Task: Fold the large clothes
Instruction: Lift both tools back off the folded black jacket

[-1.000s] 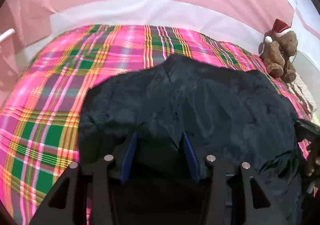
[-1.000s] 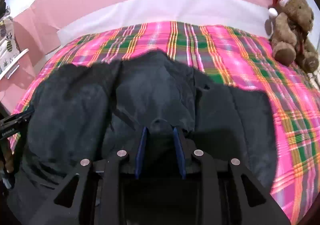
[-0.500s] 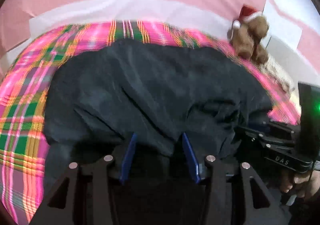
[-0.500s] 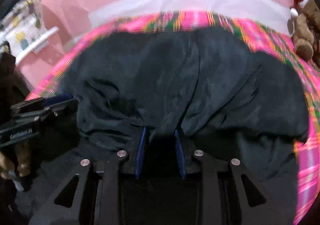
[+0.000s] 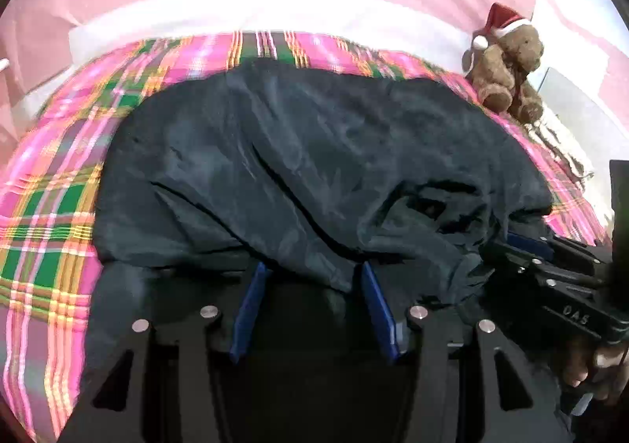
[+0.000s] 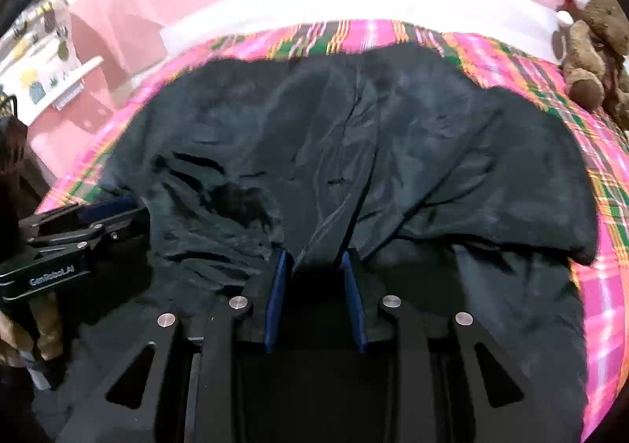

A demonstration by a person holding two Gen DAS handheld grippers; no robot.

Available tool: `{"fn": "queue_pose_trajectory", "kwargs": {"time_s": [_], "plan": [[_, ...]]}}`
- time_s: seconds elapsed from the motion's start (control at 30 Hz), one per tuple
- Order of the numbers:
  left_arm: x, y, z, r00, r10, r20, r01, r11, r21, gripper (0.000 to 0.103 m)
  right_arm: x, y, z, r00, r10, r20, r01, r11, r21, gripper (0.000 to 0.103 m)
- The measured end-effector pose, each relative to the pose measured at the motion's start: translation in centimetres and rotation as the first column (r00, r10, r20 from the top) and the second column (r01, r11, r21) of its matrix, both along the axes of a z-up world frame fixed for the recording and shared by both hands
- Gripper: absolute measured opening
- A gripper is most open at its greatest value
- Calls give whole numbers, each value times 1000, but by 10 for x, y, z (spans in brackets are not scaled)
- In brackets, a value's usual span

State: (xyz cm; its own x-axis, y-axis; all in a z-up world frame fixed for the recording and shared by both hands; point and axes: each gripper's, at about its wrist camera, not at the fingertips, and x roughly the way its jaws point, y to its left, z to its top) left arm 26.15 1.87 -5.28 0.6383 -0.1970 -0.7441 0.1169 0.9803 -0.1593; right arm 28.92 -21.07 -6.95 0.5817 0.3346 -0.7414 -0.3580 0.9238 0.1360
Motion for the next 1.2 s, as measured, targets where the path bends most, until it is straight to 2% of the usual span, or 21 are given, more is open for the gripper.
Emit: {"fn": "queue_pose_trajectory", "kwargs": {"time_s": [0.1,0.37,0.5,0.8,1.03,1.13,1.2], "plan": [[-24,2,18,999,5,41,-7,1000,30,54,-26,-9,15,1000,0,31,0,1000,9,35],[-100,7,48,994,24,105,-26,999,21,55,-106,-33,32,996,-30,82,27,999,42,40],[-139,7,44,994,40,105,-42,999,18,55,-143,-45,34,995,-59,83,53,996,69,40],[-201,6,33,995,45,92,-48,998,34,56,-206,-61,21,995,-74,64,70,996,62,41],[-236,14,27,994,55,96,-59,998,38,56,-233,-75,9,993,-109,39,106,991,80,46],[-244,19,23,994,60,93,-63,997,33,56,-239,-83,6,991,-127,33,124,988,90,55],[-247,25,21,993,73,92,-76,996,38,58,-241,-89,5,989,-142,33,139,986,92,56]]}}
